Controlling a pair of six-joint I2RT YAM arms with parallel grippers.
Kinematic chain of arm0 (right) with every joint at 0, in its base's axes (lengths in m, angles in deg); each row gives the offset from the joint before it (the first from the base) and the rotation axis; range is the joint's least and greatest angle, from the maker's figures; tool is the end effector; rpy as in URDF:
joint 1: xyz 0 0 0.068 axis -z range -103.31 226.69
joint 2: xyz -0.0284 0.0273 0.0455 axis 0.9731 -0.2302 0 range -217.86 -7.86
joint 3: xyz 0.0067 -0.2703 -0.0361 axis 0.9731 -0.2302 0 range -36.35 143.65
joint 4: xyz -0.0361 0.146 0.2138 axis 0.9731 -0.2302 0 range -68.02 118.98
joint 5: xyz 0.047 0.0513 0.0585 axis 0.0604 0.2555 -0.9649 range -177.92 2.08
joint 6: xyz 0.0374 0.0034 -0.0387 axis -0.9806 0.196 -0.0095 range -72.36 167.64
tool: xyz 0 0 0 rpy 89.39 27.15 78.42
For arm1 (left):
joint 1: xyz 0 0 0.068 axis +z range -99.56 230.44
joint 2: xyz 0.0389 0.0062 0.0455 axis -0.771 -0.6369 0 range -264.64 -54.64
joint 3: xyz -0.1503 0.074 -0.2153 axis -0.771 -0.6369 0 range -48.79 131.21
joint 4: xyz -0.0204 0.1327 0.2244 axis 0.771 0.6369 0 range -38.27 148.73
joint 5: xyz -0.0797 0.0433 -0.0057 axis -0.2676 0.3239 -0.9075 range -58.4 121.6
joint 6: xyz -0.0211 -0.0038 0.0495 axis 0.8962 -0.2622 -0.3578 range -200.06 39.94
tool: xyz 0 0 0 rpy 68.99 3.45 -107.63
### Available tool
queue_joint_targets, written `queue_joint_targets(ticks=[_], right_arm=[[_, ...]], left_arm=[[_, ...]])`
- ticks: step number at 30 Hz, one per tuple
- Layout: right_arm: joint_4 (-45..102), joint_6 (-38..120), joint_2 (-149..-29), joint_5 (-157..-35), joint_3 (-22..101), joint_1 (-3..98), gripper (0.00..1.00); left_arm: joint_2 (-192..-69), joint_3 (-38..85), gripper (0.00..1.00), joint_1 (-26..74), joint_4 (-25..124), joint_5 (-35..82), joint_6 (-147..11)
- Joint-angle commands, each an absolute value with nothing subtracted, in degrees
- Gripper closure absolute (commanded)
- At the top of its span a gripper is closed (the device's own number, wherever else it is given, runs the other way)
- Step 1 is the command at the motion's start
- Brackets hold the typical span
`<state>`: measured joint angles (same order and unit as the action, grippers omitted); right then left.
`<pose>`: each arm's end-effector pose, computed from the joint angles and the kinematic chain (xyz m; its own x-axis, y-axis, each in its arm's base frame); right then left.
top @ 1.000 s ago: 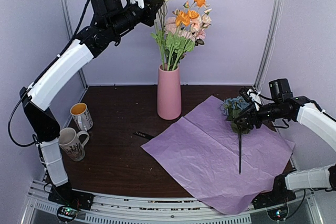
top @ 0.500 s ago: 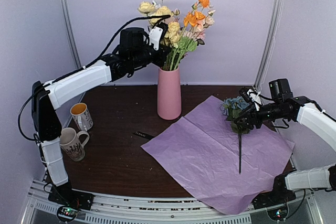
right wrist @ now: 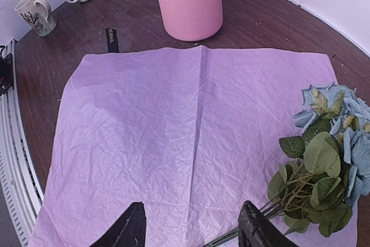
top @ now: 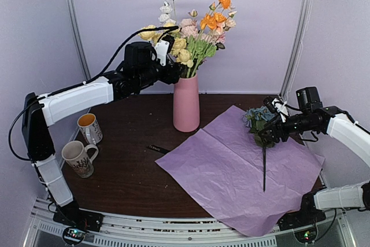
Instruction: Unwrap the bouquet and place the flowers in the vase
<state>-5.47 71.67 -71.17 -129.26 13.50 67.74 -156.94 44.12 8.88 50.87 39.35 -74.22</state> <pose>0.2148 0.0577 0.2759 -0.4440 -0.3795 -0.8117 -0.8046 0.5675 0.1748 0.3294 -0.2855 0.3745 -0.1671 0.0135 -0.9858 0.5433 0.8356 -0.0807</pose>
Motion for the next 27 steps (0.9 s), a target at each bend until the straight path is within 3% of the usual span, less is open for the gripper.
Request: queue_joint_targets(ticks=[1, 6, 13, 19, 27], right_arm=[[-4.41, 70.55, -70.08, -122.73, 12.81, 67.99, 0.46], [-7.38, 70.24, -70.19, -111.11, 15.16, 67.99, 0.47], [-24.57, 75.45, -77.28, -98.44, 19.63, 68.03, 0.48], [-27.41, 74.29, -84.36, -97.72, 19.19, 67.92, 0.45], [-27.22, 70.67, -96.13, -106.24, 24.85, 67.54, 0.44]], left_arm=[[-147.64, 37.32, 0.26, 9.05, 45.09, 41.49, -71.53], [-139.42, 27.44, 0.24, 8.83, 45.54, 41.88, -70.11], [-126.88, 11.84, 0.24, 7.49, 44.68, 42.00, -68.39], [-122.82, 6.31, 0.26, 6.71, 45.44, 41.53, -66.63], [-123.78, 7.99, 0.28, 3.39, 46.39, 40.56, -66.34]])
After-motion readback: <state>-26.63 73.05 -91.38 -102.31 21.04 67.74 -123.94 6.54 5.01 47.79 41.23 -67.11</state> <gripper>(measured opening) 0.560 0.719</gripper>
